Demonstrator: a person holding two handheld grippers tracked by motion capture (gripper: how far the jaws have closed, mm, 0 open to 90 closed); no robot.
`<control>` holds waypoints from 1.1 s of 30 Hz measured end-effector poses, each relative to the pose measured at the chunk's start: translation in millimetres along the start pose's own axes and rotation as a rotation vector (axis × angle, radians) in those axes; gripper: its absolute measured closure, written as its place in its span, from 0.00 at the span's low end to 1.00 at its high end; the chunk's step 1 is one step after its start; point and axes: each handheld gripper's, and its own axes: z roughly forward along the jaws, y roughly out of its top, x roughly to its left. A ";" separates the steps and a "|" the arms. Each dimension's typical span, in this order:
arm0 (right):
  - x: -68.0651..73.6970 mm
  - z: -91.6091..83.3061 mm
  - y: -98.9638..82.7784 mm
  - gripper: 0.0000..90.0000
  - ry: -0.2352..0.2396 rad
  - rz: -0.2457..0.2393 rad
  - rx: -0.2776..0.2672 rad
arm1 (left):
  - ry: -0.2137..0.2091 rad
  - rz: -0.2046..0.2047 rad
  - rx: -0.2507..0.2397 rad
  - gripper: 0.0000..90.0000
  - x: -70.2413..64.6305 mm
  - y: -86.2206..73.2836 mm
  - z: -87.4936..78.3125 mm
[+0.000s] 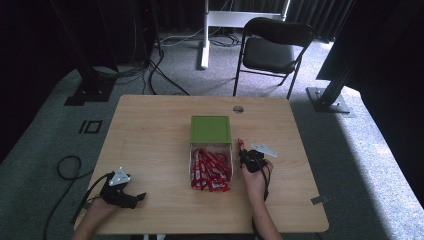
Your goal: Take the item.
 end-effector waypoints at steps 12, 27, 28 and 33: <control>-1.8 6.5 -6.4 0.89 -0.020 0.007 0.043 | 0.000 0.000 0.000 0.02 0.0 0.0 0.0; -3.1 9.5 -8.1 0.88 -0.013 0.035 0.088 | 0.000 0.000 0.000 0.02 0.0 0.0 0.0; -3.1 9.8 -7.8 0.88 -0.014 0.032 0.089 | 0.000 0.000 0.000 0.02 0.0 0.0 0.0; -1.4 10.8 -7.9 0.84 -0.005 0.020 0.107 | 0.000 0.000 0.000 0.02 0.0 0.0 0.0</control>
